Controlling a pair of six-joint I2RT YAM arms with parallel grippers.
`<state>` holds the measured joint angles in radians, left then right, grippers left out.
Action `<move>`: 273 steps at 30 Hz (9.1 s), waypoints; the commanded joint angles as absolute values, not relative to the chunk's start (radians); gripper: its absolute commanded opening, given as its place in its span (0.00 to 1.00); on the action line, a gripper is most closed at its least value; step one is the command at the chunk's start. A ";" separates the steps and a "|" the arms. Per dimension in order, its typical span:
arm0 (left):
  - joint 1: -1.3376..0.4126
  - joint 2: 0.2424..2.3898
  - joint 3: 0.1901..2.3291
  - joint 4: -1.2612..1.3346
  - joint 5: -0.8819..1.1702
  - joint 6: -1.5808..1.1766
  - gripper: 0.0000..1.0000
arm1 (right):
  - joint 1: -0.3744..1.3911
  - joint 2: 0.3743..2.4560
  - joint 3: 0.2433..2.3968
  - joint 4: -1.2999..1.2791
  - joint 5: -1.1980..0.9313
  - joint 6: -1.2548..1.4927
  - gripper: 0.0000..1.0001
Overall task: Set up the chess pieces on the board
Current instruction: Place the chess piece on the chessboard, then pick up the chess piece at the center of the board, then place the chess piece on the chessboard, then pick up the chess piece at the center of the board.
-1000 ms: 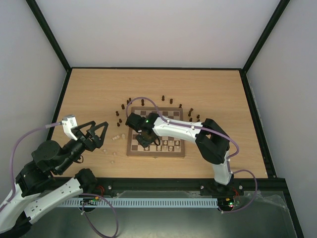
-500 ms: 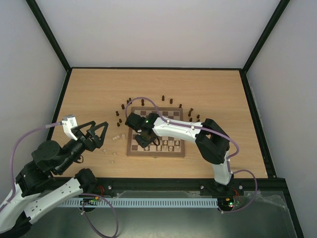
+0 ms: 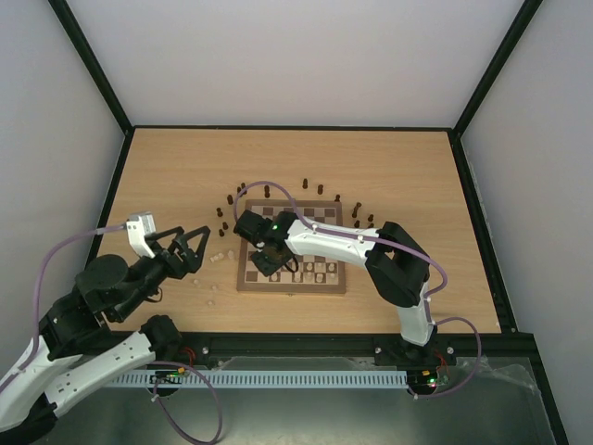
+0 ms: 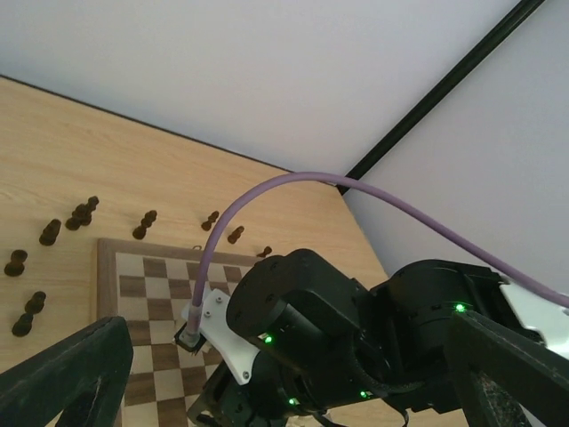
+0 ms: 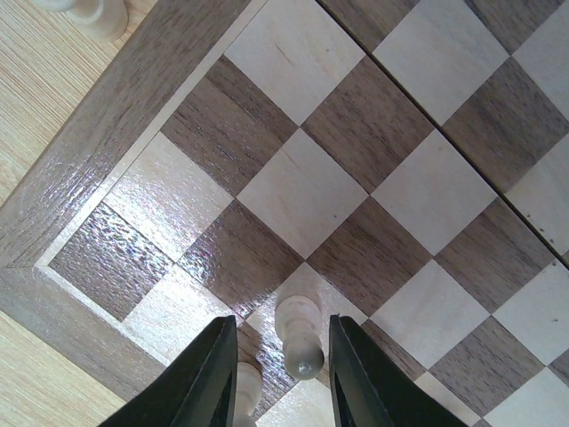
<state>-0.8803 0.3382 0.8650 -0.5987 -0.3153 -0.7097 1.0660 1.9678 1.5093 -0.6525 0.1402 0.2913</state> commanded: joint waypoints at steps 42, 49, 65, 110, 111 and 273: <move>-0.730 0.976 1.038 -0.863 -0.316 -0.662 0.99 | 1.058 1.032 0.963 -0.469 0.377 0.508 0.99; -0.620 1.061 0.976 -0.886 -0.162 -0.577 0.99 | 1.057 0.959 0.909 -0.455 0.333 0.533 0.99; -0.564 1.203 0.927 -0.881 -0.071 -0.512 0.94 | 1.058 0.926 0.838 -0.434 0.292 0.543 0.99; -0.554 1.513 0.923 -0.671 -0.127 -0.522 0.27 | 1.058 0.873 0.801 -0.408 0.224 0.532 0.99; -0.553 1.514 0.923 -0.669 -0.126 -0.522 0.25 | 1.057 0.873 0.801 -0.407 0.227 0.532 0.99; -0.861 1.131 1.203 -0.921 -0.296 -0.574 0.98 | 1.058 0.821 0.835 -0.535 0.469 0.598 0.99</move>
